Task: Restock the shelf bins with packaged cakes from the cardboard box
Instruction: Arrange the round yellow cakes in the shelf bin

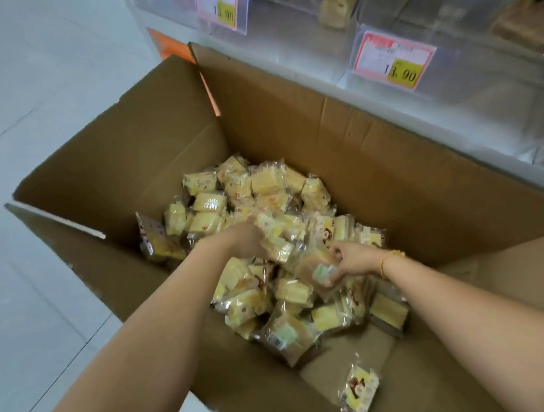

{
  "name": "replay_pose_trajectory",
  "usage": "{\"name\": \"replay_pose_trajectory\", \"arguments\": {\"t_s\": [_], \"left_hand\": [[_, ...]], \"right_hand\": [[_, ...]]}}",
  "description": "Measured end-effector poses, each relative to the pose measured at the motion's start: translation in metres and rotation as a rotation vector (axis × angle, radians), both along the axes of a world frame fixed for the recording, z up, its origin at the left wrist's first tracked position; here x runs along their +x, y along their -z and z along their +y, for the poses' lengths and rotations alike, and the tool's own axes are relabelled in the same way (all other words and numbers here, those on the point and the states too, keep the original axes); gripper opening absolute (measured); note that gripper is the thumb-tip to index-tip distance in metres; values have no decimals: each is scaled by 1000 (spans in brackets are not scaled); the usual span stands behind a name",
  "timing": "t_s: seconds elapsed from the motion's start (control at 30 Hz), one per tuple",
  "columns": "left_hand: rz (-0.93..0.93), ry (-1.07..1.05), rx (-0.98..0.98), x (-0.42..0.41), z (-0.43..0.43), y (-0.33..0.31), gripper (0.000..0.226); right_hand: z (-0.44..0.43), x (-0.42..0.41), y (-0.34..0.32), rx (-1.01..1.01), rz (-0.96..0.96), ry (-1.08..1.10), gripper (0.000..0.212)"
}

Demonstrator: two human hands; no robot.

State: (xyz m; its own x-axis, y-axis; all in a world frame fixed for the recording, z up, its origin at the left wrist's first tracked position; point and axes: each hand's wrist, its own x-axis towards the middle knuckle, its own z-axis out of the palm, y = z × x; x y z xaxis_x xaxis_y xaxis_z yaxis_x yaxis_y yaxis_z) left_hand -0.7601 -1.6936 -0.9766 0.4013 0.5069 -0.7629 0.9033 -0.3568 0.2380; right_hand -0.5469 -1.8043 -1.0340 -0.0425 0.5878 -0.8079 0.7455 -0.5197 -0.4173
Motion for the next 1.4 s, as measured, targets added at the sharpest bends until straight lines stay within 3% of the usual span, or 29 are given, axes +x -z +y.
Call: {"name": "replay_pose_trajectory", "arguments": {"t_s": [0.1, 0.13, 0.2, 0.27, 0.33, 0.43, 0.5, 0.57, 0.63, 0.67, 0.73, 0.8, 0.87, 1.0, 1.07, 1.3, 1.4], "left_hand": [[-115, -417, 128, -3, -1, -6, 35], [-171, -595, 67, -5, 0, -8, 40], [-364, -848, -349, -9, -1, -13, 63], [-504, -913, -747, -10, -6, -23, 80], [-630, -953, -936, -8, -10, -27, 79], [-763, -1023, -1007, -7, -11, -33, 62], [-834, -1054, -933, -12, -7, -34, 56], [-880, -1064, -764, -18, 0, -40, 56], [-866, -1067, -520, -24, 7, -49, 52], [-856, -1077, -407, -28, 13, -52, 45], [-835, -1082, -252, -36, 22, -56, 41], [-738, -964, -78, -41, 26, -55, 39], [-572, -764, 82, -41, 23, -53, 35], [-334, -494, 135, -40, 17, -51, 31], [-235, -415, 106, -41, 15, -51, 36], [-105, -328, 92, -43, 12, -48, 44], [-91, -322, 70, -44, 13, -47, 39]], "right_hand": [[5, -1, -23, 137, -73, -33, 60], [5, -2, -34, 266, -84, 18, 54], [0, -11, -57, 617, -66, 155, 45], [-6, -22, -74, 969, -124, 155, 41], [-8, -31, -83, 1204, -220, 50, 39], [-6, -33, -87, 1396, -199, -110, 36], [-2, -35, -87, 1400, -174, -169, 37], [0, -46, -84, 1287, -114, 18, 45], [0, -61, -71, 1058, -27, 396, 43], [-2, -68, -61, 865, -8, 525, 34], [-12, -81, -37, 251, 45, 547, 17], [-33, -97, -18, -352, 210, 551, 30], [-52, -110, 0, -638, 357, 702, 55], [-71, -121, 35, -773, 378, 999, 88], [-75, -124, 41, -826, 404, 1038, 92], [-76, -132, 30, -730, 448, 1183, 39], [-75, -143, 25, -598, 454, 1136, 43]]}}
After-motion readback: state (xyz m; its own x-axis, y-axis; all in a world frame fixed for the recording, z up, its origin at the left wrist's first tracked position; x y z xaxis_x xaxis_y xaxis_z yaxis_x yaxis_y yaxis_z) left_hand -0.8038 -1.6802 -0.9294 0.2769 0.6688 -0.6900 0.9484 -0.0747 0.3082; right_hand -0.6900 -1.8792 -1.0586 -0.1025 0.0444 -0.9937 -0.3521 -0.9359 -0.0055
